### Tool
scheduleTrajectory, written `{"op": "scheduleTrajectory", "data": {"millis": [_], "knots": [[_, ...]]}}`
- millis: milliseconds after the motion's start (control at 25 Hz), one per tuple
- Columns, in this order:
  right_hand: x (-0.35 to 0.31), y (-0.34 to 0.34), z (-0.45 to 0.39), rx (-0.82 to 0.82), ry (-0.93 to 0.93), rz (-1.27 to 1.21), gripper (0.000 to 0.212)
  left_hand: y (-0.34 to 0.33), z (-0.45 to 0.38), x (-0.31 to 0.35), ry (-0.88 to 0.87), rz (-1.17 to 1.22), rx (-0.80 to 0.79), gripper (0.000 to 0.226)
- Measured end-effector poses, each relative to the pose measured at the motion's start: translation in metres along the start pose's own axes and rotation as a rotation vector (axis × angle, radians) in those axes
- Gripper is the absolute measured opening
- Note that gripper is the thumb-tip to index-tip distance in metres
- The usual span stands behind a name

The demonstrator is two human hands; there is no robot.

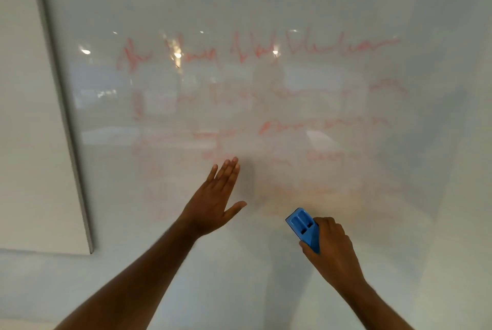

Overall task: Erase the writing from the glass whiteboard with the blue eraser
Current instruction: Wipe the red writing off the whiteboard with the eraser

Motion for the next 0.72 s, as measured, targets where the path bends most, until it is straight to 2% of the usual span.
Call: {"op": "scheduleTrajectory", "data": {"millis": [120,280,440,720], "knots": [[-0.026,0.026,-0.035,0.052,0.083,-0.011,0.068,0.037,-0.019,-0.034,0.032,-0.075,0.079,0.087],[-0.064,0.065,-0.069,0.121,0.080,-0.105,0.080,0.080,-0.034,-0.074,0.113,-0.125,0.162,0.086],[-0.100,0.091,-0.087,0.171,0.091,-0.220,0.078,0.108,-0.051,-0.102,0.168,-0.121,0.199,0.087],[-0.177,0.110,-0.125,0.278,0.284,-0.120,0.081,0.133,-0.065,-0.170,0.201,-0.127,0.261,0.087]]}}
Point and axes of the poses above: each hand's wrist, its own z-axis away from the middle knuckle, its own y-axis out of the back of the hand, x = y × z, the point moved 5 cm from there along -z, towards the middle knuckle, and after that the axes turned 9 degrees about x, right-handed, at the moved point
